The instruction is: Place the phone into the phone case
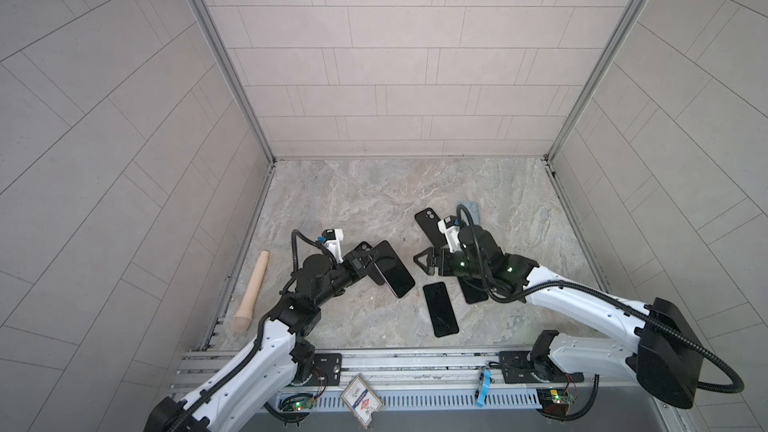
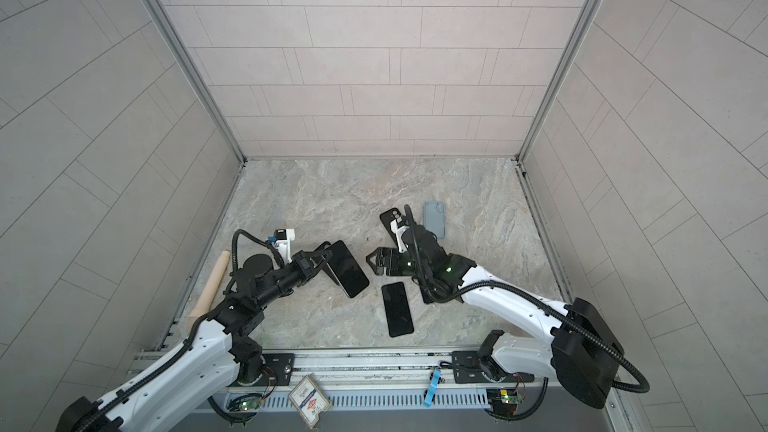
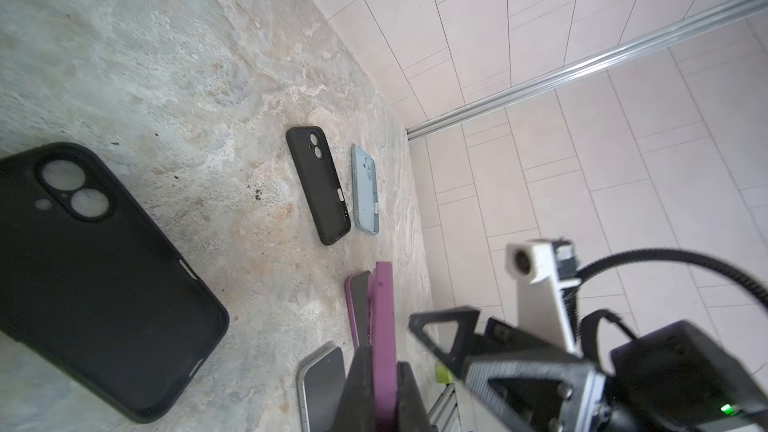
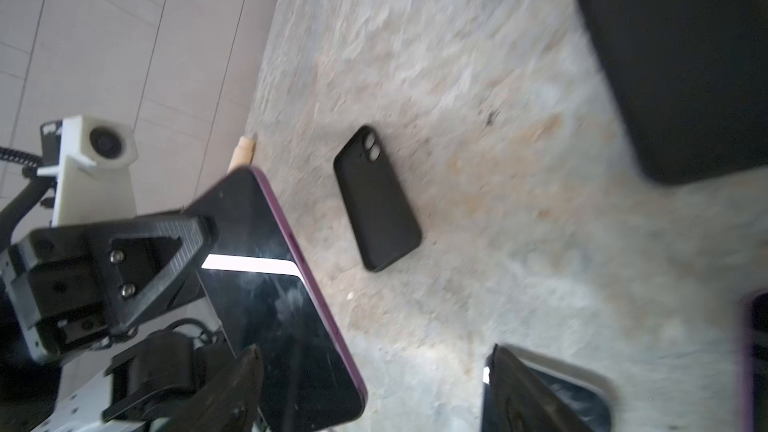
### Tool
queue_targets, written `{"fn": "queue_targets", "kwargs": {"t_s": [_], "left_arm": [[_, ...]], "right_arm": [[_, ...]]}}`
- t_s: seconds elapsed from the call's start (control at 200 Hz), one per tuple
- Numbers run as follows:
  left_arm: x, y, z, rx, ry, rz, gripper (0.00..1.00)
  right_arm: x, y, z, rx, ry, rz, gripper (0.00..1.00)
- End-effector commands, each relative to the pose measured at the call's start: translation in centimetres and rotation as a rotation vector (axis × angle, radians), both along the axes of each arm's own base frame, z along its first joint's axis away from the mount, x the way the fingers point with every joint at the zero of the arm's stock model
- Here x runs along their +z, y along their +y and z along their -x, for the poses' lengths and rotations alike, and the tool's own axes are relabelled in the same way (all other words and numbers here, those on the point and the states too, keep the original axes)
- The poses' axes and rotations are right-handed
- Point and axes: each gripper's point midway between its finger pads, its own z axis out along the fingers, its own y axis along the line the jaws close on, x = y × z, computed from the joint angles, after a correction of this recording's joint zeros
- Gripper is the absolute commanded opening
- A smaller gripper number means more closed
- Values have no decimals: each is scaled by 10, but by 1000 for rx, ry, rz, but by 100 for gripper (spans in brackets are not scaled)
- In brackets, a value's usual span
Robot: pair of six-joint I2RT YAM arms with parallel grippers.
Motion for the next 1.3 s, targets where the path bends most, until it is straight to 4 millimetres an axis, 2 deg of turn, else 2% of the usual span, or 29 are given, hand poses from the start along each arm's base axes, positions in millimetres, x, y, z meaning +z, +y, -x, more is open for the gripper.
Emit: {"fn": "queue_targets", "kwargs": {"t_s": [0.0, 0.15, 0.165, 0.185, 0.2, 0.235, 0.26, 0.41, 0.57, 0.761, 0.921, 1.101, 1.296], "left_arm": [[45, 8, -5, 86, -49, 182, 0], [57, 34, -2, 209, -69, 184, 0], [56, 35, -1, 213, -67, 180, 0], [56, 37, 0, 221, -68, 178, 0], [68, 38, 0, 224, -87, 192, 0], [74, 40, 1, 229, -96, 204, 0], [76, 41, 2, 232, -98, 213, 0], [82, 38, 0, 229, -94, 260, 0], [96, 37, -4, 229, -111, 326, 0], [101, 36, -8, 237, -96, 402, 0], [109, 39, -8, 251, -97, 434, 0], [114, 42, -6, 264, -91, 436, 0], [107, 39, -5, 247, -57, 437, 0]], "right_arm": [[62, 28, 22, 60, 25, -302, 88], [101, 34, 31, 42, 16, -469, 90], [91, 32, 33, 32, 40, -461, 90], [91, 32, 33, 25, 48, -475, 91], [92, 32, 33, 24, 53, -487, 91], [93, 33, 33, 19, 68, -505, 94], [93, 34, 34, 18, 78, -511, 99], [93, 37, 33, 6, 91, -523, 99], [102, 37, 27, -24, 87, -585, 87], [104, 43, 22, -42, 131, -667, 72], [99, 44, 23, -50, 138, -665, 68], [105, 45, 21, -49, 122, -679, 63], [109, 51, 17, -42, 107, -703, 51]]}}
